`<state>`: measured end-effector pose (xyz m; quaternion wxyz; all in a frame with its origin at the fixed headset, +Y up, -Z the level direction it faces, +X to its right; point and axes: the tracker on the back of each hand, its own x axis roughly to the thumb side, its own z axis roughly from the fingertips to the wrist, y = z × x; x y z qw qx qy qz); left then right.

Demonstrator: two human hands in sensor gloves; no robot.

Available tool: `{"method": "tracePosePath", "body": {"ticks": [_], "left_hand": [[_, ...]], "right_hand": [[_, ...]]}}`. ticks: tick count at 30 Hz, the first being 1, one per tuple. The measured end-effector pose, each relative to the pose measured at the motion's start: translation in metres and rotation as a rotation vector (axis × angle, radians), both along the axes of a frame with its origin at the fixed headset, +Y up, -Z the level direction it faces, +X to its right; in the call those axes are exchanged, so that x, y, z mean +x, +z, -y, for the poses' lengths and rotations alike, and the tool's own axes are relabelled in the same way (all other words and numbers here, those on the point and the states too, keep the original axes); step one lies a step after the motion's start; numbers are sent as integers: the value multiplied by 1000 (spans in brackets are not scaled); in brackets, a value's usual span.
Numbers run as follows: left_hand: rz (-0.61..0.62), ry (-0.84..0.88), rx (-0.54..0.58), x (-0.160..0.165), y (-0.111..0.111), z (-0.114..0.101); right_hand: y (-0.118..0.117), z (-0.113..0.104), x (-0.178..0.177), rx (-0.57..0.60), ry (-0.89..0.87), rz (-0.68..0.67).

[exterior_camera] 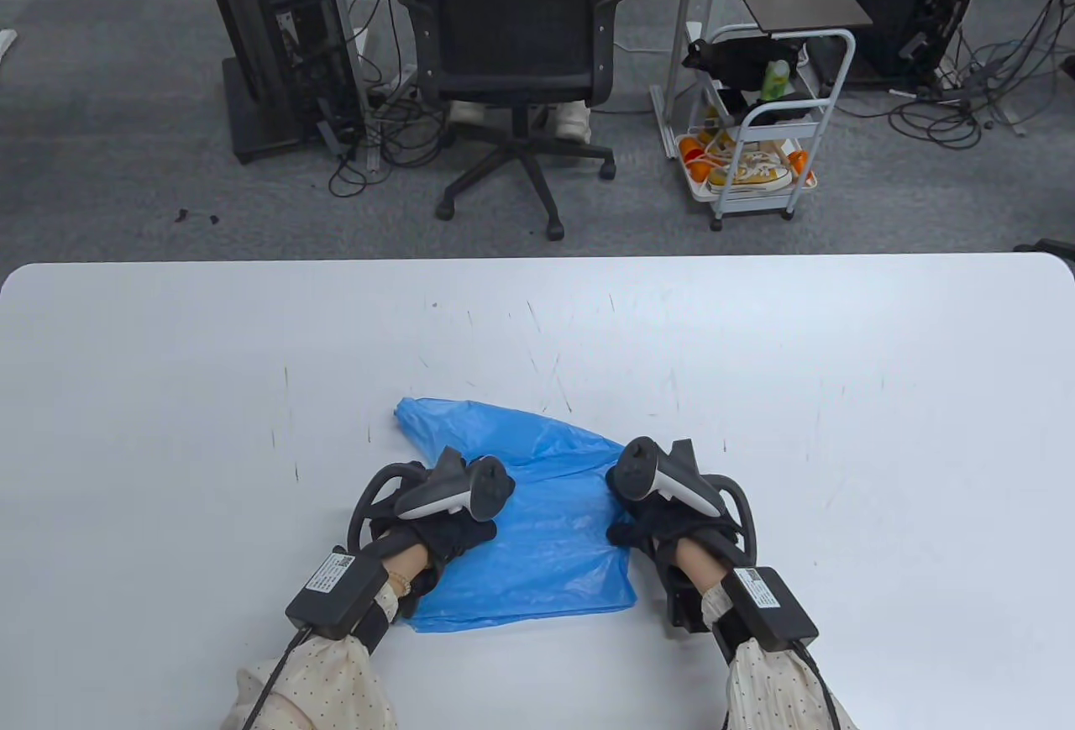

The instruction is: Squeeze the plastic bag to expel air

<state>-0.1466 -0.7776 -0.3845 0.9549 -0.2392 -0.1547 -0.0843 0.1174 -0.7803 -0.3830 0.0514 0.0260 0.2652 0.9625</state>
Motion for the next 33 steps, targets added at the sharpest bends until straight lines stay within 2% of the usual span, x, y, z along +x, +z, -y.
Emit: {"method": "tracePosePath", "body": {"ticks": [18, 24, 33], "left_hand": [[-203, -29, -53, -70, -10, 0], [-236, -60, -66, -81, -12, -1], [-286, 4, -82, -86, -14, -4]], "right_hand": [[1, 1, 1, 1, -16, 6], [1, 1, 1, 1, -16, 6], [0, 1, 2, -14, -35, 17]]}}
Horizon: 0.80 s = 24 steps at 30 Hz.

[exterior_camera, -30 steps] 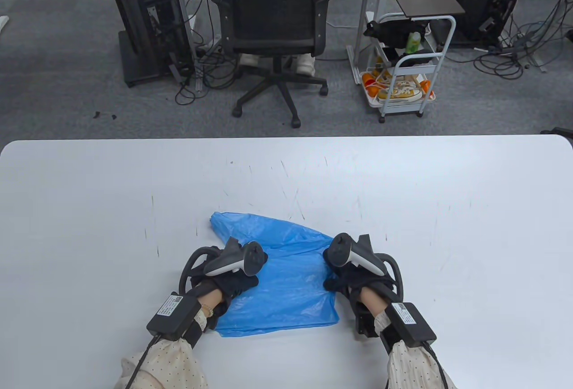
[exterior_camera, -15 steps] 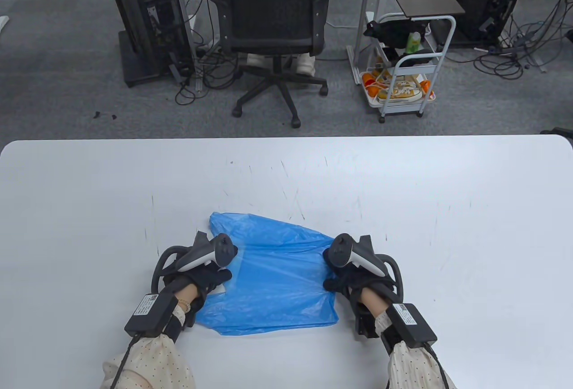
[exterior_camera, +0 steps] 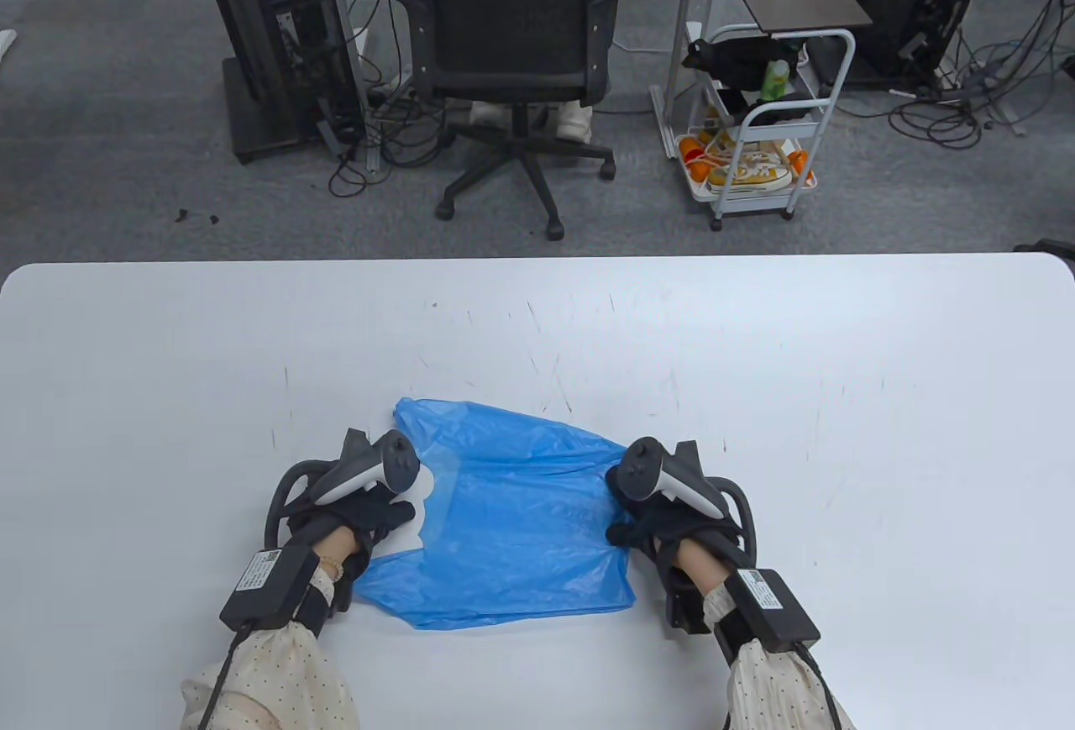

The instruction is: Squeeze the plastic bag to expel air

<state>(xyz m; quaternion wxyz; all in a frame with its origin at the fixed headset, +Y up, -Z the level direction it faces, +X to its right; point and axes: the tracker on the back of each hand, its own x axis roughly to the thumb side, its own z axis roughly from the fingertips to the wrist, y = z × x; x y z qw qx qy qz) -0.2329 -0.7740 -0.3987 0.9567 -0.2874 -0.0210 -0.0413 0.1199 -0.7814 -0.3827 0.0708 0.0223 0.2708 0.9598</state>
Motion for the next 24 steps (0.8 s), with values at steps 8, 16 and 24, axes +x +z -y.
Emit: {"method": "tracePosePath", "body": {"ticks": [8, 16, 24], "left_hand": [[35, 95, 81, 22, -1, -29], [258, 66, 105, 87, -5, -55], [353, 101, 62, 151, -23, -46]], "right_hand": [[-3, -15, -8, 75, 19, 12], [-9, -16, -13, 140, -29, 50], [-15, -12, -18, 169, -50, 77]]}}
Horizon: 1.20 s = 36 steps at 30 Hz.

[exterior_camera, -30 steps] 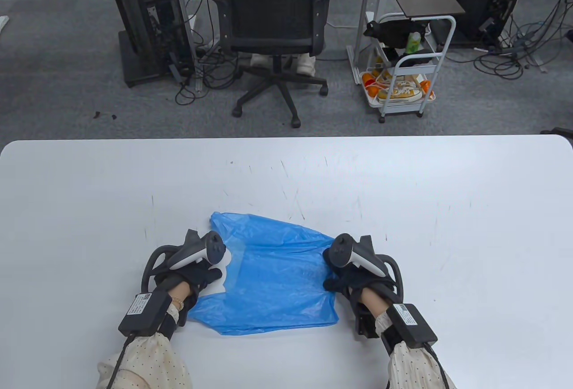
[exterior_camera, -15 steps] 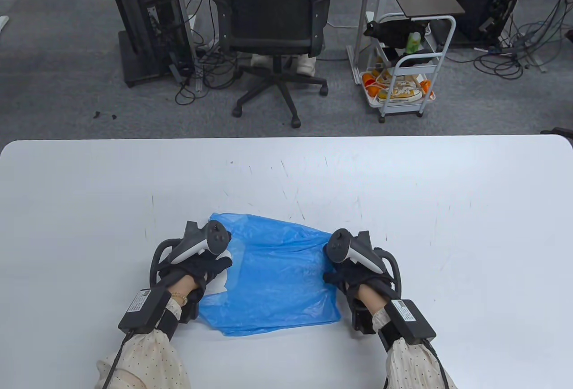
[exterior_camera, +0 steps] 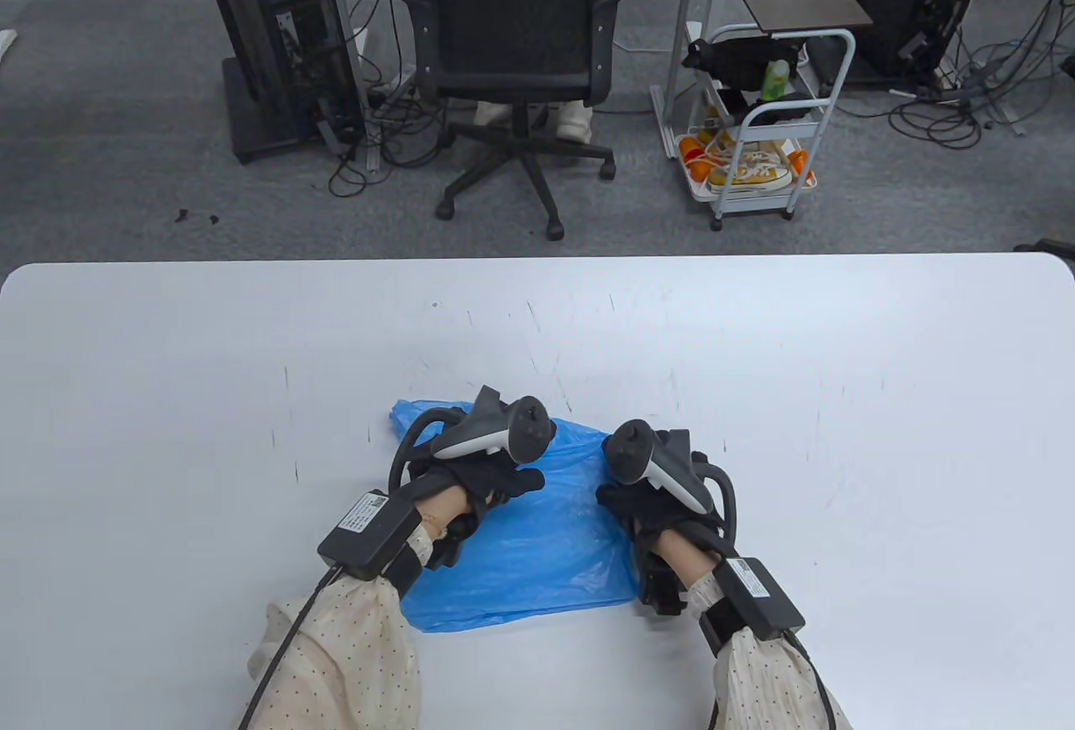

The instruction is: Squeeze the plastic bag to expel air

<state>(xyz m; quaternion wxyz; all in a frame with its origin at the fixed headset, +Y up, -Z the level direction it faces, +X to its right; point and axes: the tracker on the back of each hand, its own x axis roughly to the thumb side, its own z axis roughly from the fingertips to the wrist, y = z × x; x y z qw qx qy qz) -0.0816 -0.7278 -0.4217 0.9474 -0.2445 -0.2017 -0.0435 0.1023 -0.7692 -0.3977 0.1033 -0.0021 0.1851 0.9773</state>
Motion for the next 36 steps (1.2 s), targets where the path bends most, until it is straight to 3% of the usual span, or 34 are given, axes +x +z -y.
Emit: {"method": "tracePosePath", "body": {"ticks": [6, 12, 16, 36], "left_hand": [[9, -11, -12, 20, -5, 28], [-7, -37, -11, 23, -11, 45], [5, -62, 50, 17, -13, 42], [-173, -72, 32, -51, -24, 47]], "right_hand": [[-8, 14, -2, -110, 37, 9], [-8, 12, -6, -82, 91, -19], [-8, 13, -4, -101, 50, -8], [-6, 12, -5, -75, 104, -22]]}}
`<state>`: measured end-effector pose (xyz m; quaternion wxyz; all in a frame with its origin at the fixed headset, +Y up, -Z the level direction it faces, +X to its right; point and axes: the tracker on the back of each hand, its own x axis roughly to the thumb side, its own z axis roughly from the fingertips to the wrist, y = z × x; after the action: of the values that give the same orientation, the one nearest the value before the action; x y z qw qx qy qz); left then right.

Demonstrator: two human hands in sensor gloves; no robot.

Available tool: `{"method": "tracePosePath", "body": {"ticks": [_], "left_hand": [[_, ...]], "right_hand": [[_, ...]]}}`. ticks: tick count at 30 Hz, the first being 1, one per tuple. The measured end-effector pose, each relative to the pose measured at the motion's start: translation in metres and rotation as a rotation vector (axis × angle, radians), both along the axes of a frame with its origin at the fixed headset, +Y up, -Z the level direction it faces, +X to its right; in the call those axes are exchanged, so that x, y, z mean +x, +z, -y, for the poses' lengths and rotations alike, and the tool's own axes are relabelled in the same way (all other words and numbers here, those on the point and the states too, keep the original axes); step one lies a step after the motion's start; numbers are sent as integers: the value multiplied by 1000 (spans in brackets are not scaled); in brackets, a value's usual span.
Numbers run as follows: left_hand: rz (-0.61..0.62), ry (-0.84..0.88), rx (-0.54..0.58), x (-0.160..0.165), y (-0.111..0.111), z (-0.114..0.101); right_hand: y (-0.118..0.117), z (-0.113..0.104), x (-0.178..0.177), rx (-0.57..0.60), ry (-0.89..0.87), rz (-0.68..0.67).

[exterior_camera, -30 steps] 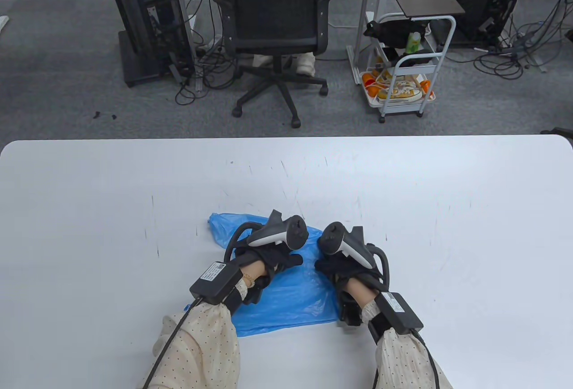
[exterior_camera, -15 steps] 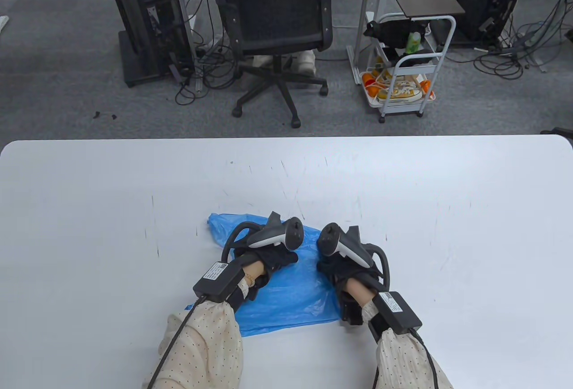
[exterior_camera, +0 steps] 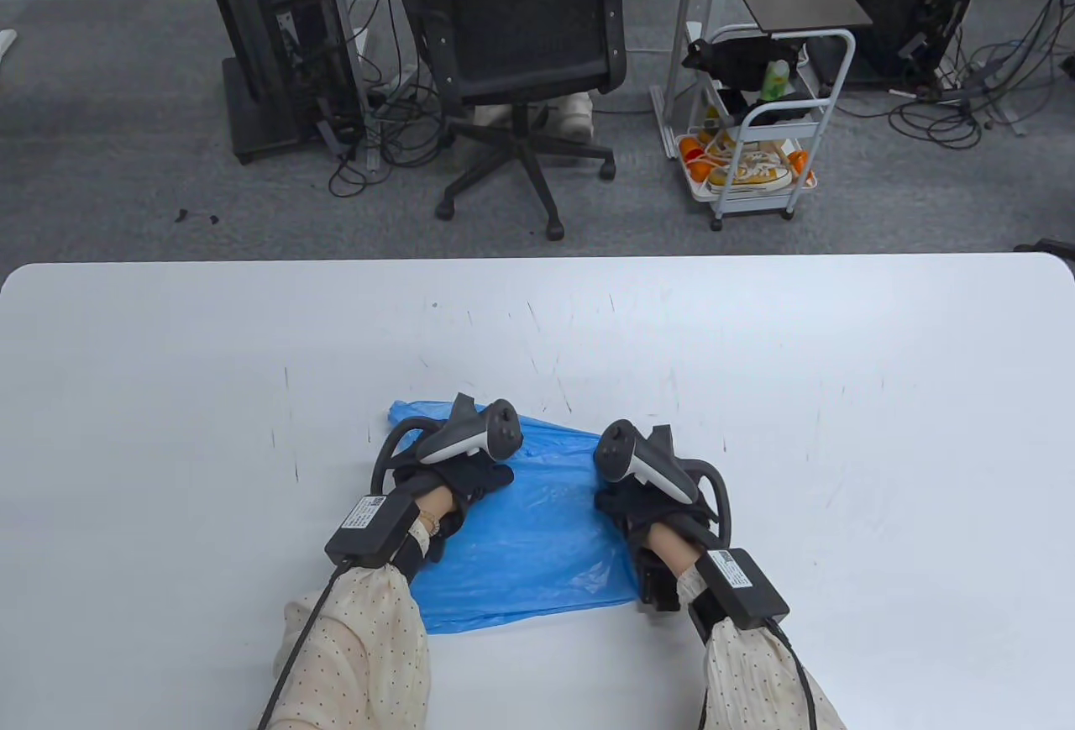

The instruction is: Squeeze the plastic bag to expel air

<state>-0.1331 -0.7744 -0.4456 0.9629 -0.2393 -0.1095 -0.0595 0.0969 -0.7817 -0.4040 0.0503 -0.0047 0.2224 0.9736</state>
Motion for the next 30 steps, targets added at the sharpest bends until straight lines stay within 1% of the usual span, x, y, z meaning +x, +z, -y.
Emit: {"method": "tracePosePath", "body": {"ticks": [6, 11, 14, 17, 21, 23, 25, 27, 30], "left_hand": [[-54, 8, -19, -21, -3, 1], [-93, -37, -14, -41, -6, 0], [-142, -18, -24, -57, -6, 1], [-160, -12, -52, -68, -6, 2], [-195, -57, -38, -84, -5, 3], [-220, -35, -70, -93, -3, 6], [-248, 29, -75, -94, -1, 5], [-246, 47, -60, -91, 3, 2], [-204, 45, 4, -86, 14, -14]], "right_hand": [[0, 0, 0, -5, -10, 3], [1, 1, 2, -8, -28, 8], [1, 2, 2, -10, -36, 10], [1, 2, 3, -14, -44, 11], [1, 2, 3, -21, -50, 16], [1, 2, 3, -25, -51, 20], [0, 1, 3, -38, -59, 28], [-2, -2, 4, -57, -69, 41], [-1, -13, 5, -33, -102, 64]]}}
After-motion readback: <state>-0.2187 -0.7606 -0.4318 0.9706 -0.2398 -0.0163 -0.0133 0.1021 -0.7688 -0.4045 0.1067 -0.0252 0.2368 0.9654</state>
